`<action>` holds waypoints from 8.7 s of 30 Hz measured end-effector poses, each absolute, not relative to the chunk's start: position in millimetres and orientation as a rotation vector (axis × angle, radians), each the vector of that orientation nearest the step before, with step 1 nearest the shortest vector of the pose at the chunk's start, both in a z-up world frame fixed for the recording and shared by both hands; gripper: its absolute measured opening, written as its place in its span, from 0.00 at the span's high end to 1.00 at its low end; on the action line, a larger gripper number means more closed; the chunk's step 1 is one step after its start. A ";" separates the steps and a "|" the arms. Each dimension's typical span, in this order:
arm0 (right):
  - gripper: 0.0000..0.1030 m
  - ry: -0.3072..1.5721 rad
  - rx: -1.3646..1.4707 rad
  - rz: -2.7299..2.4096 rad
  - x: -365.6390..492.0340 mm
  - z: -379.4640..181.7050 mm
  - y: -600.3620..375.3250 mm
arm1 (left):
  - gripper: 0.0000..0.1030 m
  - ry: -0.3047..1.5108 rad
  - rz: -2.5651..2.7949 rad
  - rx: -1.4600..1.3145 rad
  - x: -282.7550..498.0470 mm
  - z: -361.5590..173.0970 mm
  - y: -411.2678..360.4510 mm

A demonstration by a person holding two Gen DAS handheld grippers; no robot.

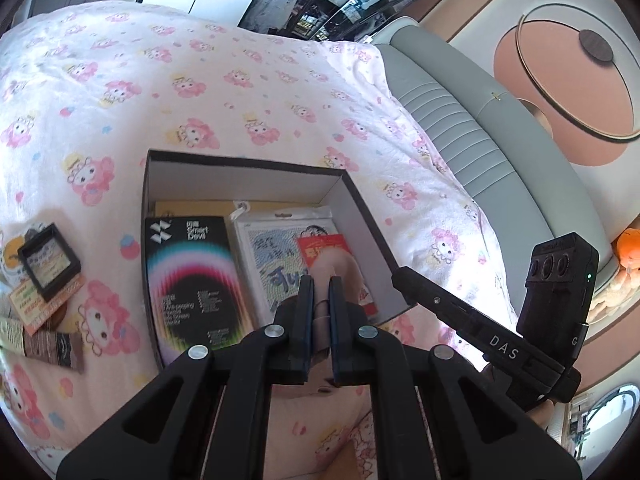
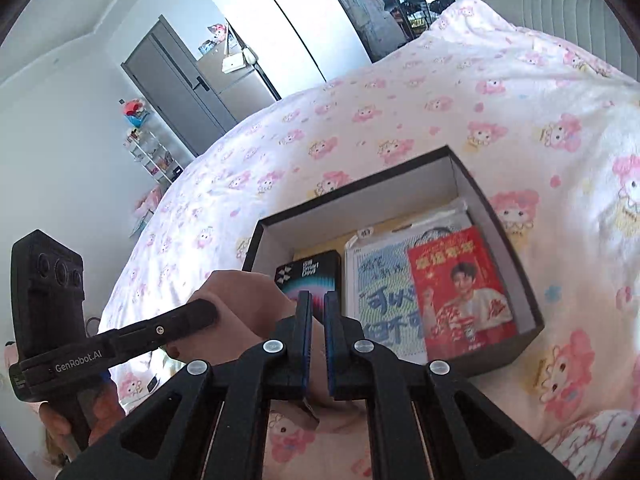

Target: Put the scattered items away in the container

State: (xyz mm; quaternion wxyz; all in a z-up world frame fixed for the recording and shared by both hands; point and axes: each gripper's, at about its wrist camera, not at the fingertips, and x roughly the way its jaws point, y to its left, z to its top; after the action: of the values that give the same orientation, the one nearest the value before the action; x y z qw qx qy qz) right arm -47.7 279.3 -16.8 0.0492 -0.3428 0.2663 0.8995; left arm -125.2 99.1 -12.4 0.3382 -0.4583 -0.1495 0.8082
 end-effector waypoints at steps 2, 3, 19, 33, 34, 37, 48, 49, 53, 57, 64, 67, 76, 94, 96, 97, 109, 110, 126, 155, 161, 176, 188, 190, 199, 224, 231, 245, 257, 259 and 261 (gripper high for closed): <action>0.96 0.791 -1.024 2.738 -52.0 -8.1 289.7 | 0.95 -0.370 2.113 -1.189 -133.3 -9.4 107.0; 0.96 0.798 -1.026 2.735 -53.6 -6.3 294.5 | 0.95 -0.363 2.117 -1.192 -136.3 -9.8 109.8; 0.54 1.108 -1.558 2.438 -41.1 -141.3 249.5 | 0.95 -0.468 2.206 -1.288 -131.8 -43.4 58.9; 0.50 1.123 -1.527 2.298 -56.6 -186.7 243.6 | 0.59 -0.509 2.134 -1.381 -114.4 -80.7 33.8; 0.50 1.118 -1.525 2.303 -57.3 -187.1 242.6 | 0.57 -0.499 2.132 -1.384 -115.4 -81.4 37.0; 0.57 1.109 -1.502 2.353 -55.3 -184.5 238.4 | 0.54 -0.431 2.144 -1.404 -121.5 -83.4 51.3; 0.94 1.134 -1.413 2.456 -45.0 -159.4 240.7 | 0.77 -0.324 2.053 -1.528 -133.4 -105.5 81.8; 0.95 1.135 -1.405 2.460 -43.8 -156.7 241.9 | 0.82 -0.318 2.054 -1.527 -131.8 -105.7 82.1; 0.96 1.128 -1.350 2.499 -37.3 -138.8 245.0 | 0.93 -0.331 2.036 -1.498 -128.0 -100.2 80.9; 0.97 1.076 -1.271 2.564 -31.3 -108.2 249.6 | 0.94 -0.345 2.046 -1.457 -128.6 -88.8 82.6; 0.97 0.897 -1.110 2.685 -33.4 -51.3 254.6 | 0.94 -0.345 2.070 -1.419 -133.5 -77.1 88.7; 0.97 0.867 -1.080 2.693 -38.8 -42.0 271.3 | 0.94 -0.344 2.079 -1.423 -137.8 -76.6 90.5; 0.96 0.827 -1.263 2.482 -72.0 -64.6 323.7 | 0.91 -0.264 2.074 -1.478 -158.3 -87.1 110.4; 0.87 0.713 -1.293 2.409 -74.4 -64.8 343.0 | 0.66 -0.194 2.010 -1.573 -166.8 -110.6 124.9; 0.86 0.717 -1.319 2.410 -80.3 -68.5 345.0 | 0.66 -0.180 2.012 -1.587 -166.2 -112.0 123.9; 0.83 0.711 -1.344 2.405 -84.7 -71.2 345.4 | 0.66 -0.171 2.014 -1.591 -165.8 -112.0 123.7; 0.51 0.501 -1.596 2.361 -157.6 -100.5 344.3 | 0.65 -0.047 1.936 -1.646 -166.8 -127.3 150.4; 0.51 0.467 -1.606 2.365 -161.6 -102.3 340.8 | 0.65 -0.048 1.935 -1.645 -166.4 -128.3 151.8; 0.62 0.441 -1.752 2.350 -166.5 -126.6 323.5 | 0.81 -0.029 2.031 -1.700 -169.8 -133.4 142.7; 0.57 0.368 -1.873 2.302 -162.3 -130.2 326.1 | 0.74 -0.040 1.956 -1.653 -174.9 -128.9 155.5; 0.57 0.424 -1.941 2.287 -133.5 -127.6 316.5 | 0.74 -0.033 1.979 -1.641 -172.2 -127.1 151.9; 0.57 0.192 -1.727 2.329 -161.3 -108.0 327.8 | 0.74 -0.031 1.966 -1.671 -173.6 -131.5 153.2; 0.67 0.287 -1.905 2.339 -131.9 -120.9 324.8 | 0.74 -0.050 1.994 -1.640 -174.1 -127.6 154.4; 0.73 0.324 -1.939 2.338 -123.5 -119.9 325.5 | 0.74 -0.071 1.999 -1.631 -173.4 -123.2 156.8; 0.78 0.322 -1.858 2.404 -87.9 -88.6 330.8 | 0.75 -0.066 2.028 -1.555 -201.6 -120.8 188.1; 0.79 0.410 -1.807 2.451 -113.8 -65.4 346.1 | 0.75 -0.162 1.969 -1.510 -212.7 -97.3 188.2; 0.79 0.434 -1.856 2.398 -116.5 -81.0 349.0 | 0.75 -0.088 2.023 -1.758 -224.6 -137.0 195.3; 0.79 0.512 -1.785 2.401 -116.1 -80.0 362.1 | 0.77 -0.116 2.006 -1.622 -237.2 -115.6 221.9; 0.78 0.515 -1.785 2.384 -93.4 -81.9 360.2 | 0.77 -0.065 1.969 -1.735 -225.2 -122.9 221.0; 0.78 0.540 -1.772 2.393 -95.6 -83.1 358.7 | 0.77 -0.083 1.974 -1.705 -220.4 -115.0 215.6; 0.78 0.540 -1.751 2.407 -95.4 -80.0 355.5 | 0.77 -0.084 1.990 -1.673 -214.6 -104.3 213.1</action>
State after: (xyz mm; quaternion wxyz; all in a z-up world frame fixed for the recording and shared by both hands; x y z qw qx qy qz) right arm -95.4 355.5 -80.0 0.0584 -0.5778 0.1783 0.7943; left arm -214.6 213.1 -104.3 0.2669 -0.6200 -0.0311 0.7372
